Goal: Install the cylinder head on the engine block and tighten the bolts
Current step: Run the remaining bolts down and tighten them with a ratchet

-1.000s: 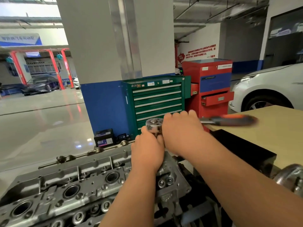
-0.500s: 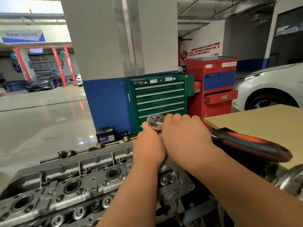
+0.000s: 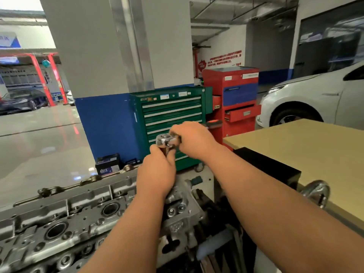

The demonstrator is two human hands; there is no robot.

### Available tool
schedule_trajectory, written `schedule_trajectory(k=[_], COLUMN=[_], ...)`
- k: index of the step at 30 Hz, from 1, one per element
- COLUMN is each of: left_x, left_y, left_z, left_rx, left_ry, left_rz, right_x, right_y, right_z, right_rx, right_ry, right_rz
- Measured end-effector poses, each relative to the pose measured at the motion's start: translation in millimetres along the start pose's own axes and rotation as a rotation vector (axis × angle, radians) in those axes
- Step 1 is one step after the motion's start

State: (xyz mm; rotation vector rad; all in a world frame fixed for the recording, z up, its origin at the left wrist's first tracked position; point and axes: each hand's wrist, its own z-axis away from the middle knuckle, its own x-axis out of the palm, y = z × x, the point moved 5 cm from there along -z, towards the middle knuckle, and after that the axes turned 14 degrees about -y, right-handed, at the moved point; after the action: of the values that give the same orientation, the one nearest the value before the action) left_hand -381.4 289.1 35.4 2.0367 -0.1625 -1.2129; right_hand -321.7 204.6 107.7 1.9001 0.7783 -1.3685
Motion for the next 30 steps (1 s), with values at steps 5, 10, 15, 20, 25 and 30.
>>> schedule_trajectory(k=[5, 10, 15, 20, 25, 30], left_x=[5.9, 1.5, 4.1, 2.5, 1.4, 1.7], left_y=[5.2, 4.9, 6.2, 3.2, 6.5, 3.9], left_z=[2.2, 1.4, 3.5, 1.1, 5.0, 2.5], left_rx=[0.016, -0.01, 0.004, -0.026, 0.005, 0.011], left_ry=[-0.079, -0.028, -0.052, -0.03, -0.042, -0.038], left_rz=[-0.046, 0.003, -0.038, 0.016, 0.008, 0.034], right_x=[7.7, -6.0, -0.1, -1.3, -3.7, 12.6], right_y=[-20.2, -10.9, -12.1, -12.6, -10.7, -7.6], right_z=[21.4, 22.7, 13.2, 22.1, 12.5, 30.4], right_rx=[0.145, 0.08, 0.108, 0.116, 0.093, 0.213], right_ry=[-0.107, 0.059, -0.158, 0.085, -0.183, 0.183], right_rz=[0.102, 0.074, 0.126, 0.132, 0.066, 0.138])
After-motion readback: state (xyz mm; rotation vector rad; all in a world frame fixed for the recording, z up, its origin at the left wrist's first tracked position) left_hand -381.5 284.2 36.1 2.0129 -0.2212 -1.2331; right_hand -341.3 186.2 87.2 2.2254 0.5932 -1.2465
